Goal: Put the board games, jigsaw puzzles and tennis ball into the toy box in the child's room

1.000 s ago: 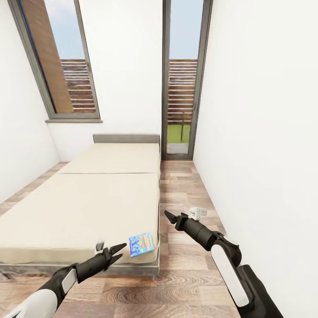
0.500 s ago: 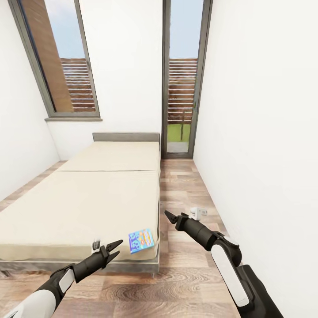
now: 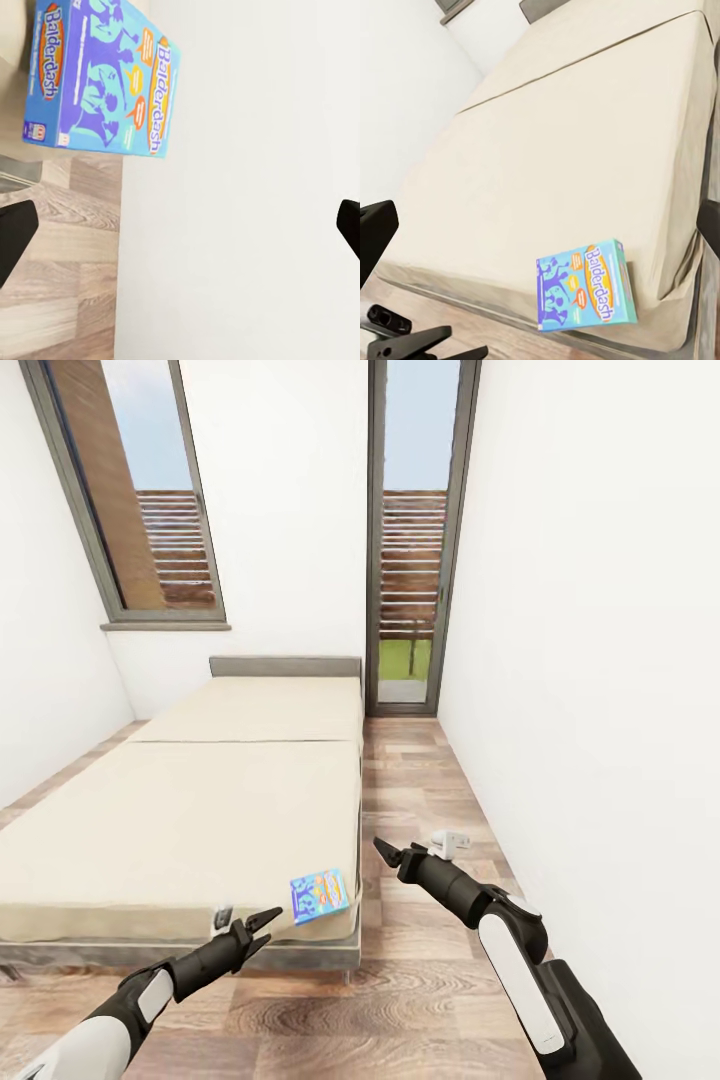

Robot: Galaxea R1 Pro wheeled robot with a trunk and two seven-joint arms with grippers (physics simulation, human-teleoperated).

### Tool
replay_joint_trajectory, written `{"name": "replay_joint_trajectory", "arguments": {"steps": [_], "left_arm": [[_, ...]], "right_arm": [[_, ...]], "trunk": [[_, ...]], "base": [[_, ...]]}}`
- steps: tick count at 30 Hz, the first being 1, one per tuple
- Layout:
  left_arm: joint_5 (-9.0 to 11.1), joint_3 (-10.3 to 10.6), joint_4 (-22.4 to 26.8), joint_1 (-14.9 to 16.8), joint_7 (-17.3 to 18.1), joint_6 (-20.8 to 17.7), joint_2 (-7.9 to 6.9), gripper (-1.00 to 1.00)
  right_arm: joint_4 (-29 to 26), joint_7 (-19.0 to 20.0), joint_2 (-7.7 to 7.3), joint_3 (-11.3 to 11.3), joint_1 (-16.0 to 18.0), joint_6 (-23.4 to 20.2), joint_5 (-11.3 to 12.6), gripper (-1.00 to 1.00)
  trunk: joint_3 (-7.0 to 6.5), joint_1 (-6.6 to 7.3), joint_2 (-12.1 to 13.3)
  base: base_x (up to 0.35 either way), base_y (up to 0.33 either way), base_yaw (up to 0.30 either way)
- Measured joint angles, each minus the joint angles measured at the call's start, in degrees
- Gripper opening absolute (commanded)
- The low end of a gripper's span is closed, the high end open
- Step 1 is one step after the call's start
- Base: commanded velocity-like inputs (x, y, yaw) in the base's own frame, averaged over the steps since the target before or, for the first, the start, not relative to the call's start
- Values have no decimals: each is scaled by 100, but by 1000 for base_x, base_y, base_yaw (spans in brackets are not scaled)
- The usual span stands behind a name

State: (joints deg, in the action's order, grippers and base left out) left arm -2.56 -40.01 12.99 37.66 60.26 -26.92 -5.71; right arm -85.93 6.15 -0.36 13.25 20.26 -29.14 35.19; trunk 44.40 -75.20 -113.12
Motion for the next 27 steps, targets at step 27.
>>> {"name": "replay_joint_trajectory", "arguments": {"steps": [27], "left_arm": [[4, -3, 0, 0, -33, 12, 33, 100]], "right_arm": [[235, -14, 20, -3, 0, 10, 1, 100]], "trunk": [[485, -593, -1083]], "base": [[0, 0, 0]]}}
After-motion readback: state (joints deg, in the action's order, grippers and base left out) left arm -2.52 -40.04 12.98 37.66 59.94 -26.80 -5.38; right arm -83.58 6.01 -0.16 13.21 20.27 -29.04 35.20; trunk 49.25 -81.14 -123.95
